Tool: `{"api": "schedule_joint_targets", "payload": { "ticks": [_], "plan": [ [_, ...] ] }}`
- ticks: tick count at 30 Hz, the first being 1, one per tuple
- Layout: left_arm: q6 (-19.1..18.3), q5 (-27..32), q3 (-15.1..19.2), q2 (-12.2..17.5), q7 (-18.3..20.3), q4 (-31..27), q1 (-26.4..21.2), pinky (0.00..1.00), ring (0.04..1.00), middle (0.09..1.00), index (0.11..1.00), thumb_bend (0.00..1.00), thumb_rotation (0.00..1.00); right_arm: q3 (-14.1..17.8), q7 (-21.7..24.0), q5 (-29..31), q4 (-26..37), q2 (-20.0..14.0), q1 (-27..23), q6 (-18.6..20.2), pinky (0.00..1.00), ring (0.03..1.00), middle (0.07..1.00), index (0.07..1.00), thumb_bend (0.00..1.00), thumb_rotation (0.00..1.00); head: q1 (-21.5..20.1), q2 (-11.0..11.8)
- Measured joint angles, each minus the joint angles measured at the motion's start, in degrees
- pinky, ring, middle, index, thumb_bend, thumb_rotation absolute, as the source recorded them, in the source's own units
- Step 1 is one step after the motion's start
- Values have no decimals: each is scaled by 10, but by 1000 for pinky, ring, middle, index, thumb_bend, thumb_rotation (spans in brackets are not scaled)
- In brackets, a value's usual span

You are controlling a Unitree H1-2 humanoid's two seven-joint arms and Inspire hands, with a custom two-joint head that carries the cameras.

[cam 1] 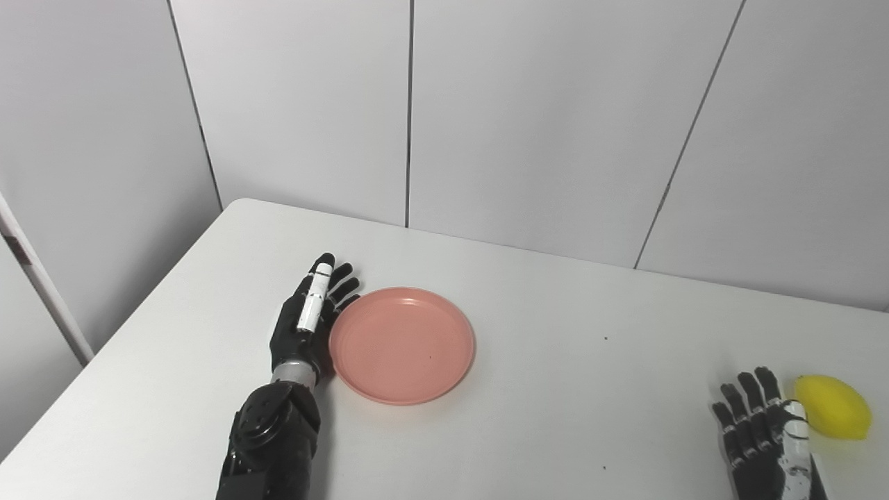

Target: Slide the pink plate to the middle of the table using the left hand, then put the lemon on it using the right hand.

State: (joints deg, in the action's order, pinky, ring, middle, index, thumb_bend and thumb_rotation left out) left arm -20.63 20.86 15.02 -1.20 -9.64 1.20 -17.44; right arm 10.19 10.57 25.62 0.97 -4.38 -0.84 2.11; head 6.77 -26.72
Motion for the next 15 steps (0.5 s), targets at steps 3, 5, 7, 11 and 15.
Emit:
{"api": "schedule_joint_targets", "payload": {
  "ticks": [3,5,7,11,15],
  "plan": [
    [0,0,-4,-3,0,0,0,783,804,801,868,514,602,0,0,0,1,2,0,0,1000,976,993,981,672,850,0,0],
    [0,-1,-7,-6,0,-1,0,792,809,805,873,511,605,0,-2,0,2,3,1,0,1000,973,990,978,676,845,-3,-2],
    [-1,0,-8,-11,0,-2,0,798,811,805,878,509,609,0,-3,0,4,5,1,0,1000,978,995,982,673,850,-4,-2],
    [-1,0,-12,-15,0,-2,0,809,825,822,895,515,622,-2,-2,0,4,7,1,0,1000,983,1000,986,674,855,-6,-3],
    [-1,-2,-17,-15,0,-2,0,816,830,830,901,530,620,-4,-4,-3,5,7,2,0,1000,977,999,981,674,862,-8,-4]
  ]
}}
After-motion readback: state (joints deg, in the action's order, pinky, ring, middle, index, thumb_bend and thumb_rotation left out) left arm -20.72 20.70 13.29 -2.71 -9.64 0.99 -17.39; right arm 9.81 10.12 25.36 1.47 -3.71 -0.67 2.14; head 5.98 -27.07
